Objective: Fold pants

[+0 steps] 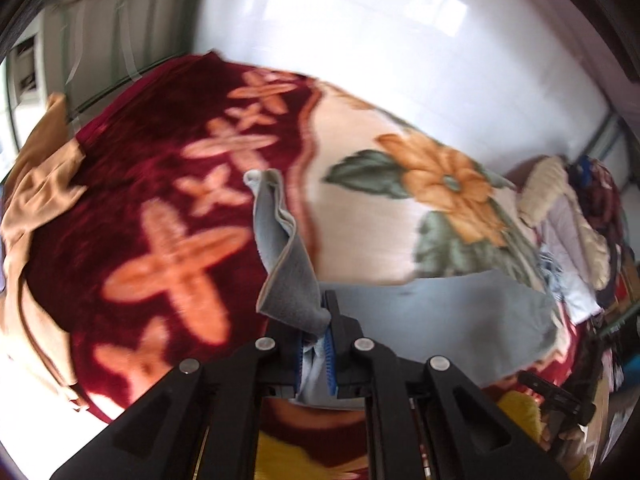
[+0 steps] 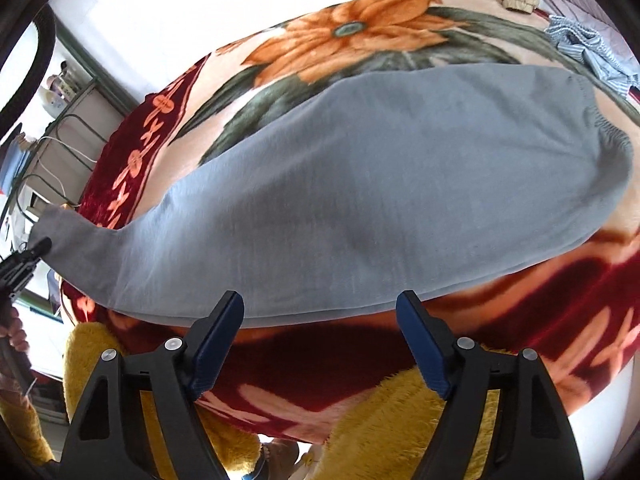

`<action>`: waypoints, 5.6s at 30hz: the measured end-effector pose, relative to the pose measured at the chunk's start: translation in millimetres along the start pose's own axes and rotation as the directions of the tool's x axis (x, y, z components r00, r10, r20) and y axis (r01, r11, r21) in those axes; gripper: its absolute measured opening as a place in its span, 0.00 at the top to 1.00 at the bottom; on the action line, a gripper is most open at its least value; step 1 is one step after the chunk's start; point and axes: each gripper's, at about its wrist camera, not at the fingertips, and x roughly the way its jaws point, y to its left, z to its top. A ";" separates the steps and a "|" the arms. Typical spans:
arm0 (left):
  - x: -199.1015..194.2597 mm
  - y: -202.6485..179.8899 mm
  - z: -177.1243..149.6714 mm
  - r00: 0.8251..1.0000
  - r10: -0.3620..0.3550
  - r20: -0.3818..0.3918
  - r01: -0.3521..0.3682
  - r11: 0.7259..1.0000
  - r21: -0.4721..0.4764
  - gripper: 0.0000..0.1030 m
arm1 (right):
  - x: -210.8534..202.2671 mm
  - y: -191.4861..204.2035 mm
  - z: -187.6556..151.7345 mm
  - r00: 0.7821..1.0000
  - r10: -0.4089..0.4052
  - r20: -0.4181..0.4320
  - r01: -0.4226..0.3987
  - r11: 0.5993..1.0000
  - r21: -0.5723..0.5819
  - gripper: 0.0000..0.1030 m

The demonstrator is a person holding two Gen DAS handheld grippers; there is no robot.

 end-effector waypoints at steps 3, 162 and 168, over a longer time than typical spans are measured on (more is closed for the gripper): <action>-2.9 -31.1 1.3 0.999 -0.049 -0.001 0.049 0.998 0.048 0.92 | -4.9 -1.7 -0.8 1.000 -0.003 0.017 0.003 1.000 -0.006 0.21; 114.4 -115.1 -78.8 0.964 0.040 -0.262 0.017 0.977 0.213 0.51 | 47.7 64.1 102.7 0.995 0.047 -0.093 -0.071 0.959 -0.275 0.56; 113.3 -115.7 -83.8 0.964 0.069 -0.256 -0.010 0.975 0.224 0.51 | 35.8 49.0 74.9 0.993 0.062 -0.100 -0.083 0.970 -0.227 0.56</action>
